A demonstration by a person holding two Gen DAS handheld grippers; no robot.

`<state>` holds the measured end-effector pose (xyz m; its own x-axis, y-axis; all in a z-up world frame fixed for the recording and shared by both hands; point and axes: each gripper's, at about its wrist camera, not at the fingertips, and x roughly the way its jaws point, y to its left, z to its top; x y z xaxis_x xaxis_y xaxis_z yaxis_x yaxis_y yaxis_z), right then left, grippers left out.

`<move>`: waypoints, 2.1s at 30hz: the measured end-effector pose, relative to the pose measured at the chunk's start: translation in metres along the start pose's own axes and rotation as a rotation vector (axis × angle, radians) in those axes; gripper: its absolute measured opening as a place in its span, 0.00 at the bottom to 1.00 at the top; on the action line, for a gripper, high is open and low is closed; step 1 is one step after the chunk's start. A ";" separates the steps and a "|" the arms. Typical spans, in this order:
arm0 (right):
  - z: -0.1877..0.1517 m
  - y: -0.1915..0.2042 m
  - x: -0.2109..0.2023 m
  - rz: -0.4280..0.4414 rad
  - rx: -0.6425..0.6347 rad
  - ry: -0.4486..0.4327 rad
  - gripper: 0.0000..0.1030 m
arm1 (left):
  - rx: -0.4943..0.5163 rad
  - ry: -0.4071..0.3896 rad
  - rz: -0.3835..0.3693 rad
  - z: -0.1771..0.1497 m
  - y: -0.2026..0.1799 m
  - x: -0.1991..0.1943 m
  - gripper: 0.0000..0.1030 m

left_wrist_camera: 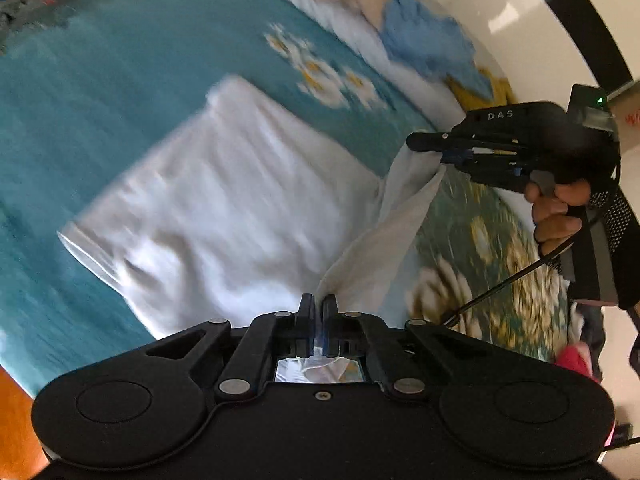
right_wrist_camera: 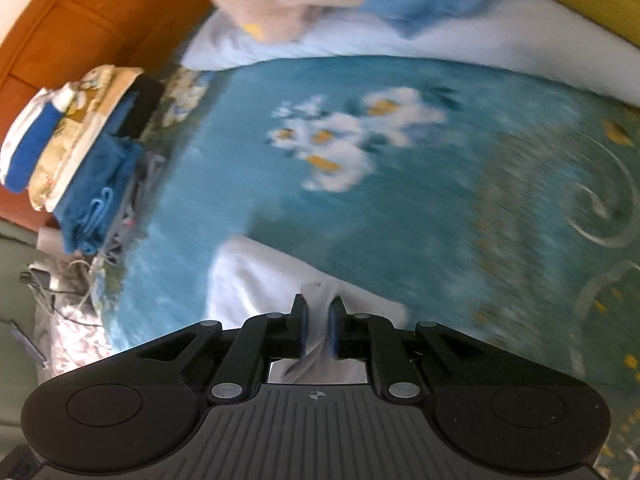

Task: Fold clothes
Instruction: 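Grasp the side edge with both grippers and fold it over, then open both grippers to release the folded edge, then pinch the folded T-shirt end with the left gripper while the right gripper pinches beside it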

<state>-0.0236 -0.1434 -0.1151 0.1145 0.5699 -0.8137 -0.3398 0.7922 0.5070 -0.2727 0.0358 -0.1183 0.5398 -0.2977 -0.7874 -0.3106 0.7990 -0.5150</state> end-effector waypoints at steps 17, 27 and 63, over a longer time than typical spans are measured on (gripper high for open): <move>0.045 0.105 0.154 -0.163 -0.026 0.156 0.13 | -0.151 -0.008 0.064 0.064 0.135 -0.016 0.01; 0.054 0.132 0.109 -0.109 -0.079 0.005 0.48 | -0.138 0.065 0.075 0.074 0.154 -0.016 0.06; -0.027 0.009 0.078 -0.084 0.149 0.000 0.00 | 0.117 0.085 -0.017 0.175 0.078 0.119 0.15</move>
<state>-0.0428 -0.0977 -0.1817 0.1366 0.5004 -0.8550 -0.1872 0.8606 0.4737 -0.0956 0.1540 -0.1932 0.4748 -0.3512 -0.8070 -0.2057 0.8472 -0.4898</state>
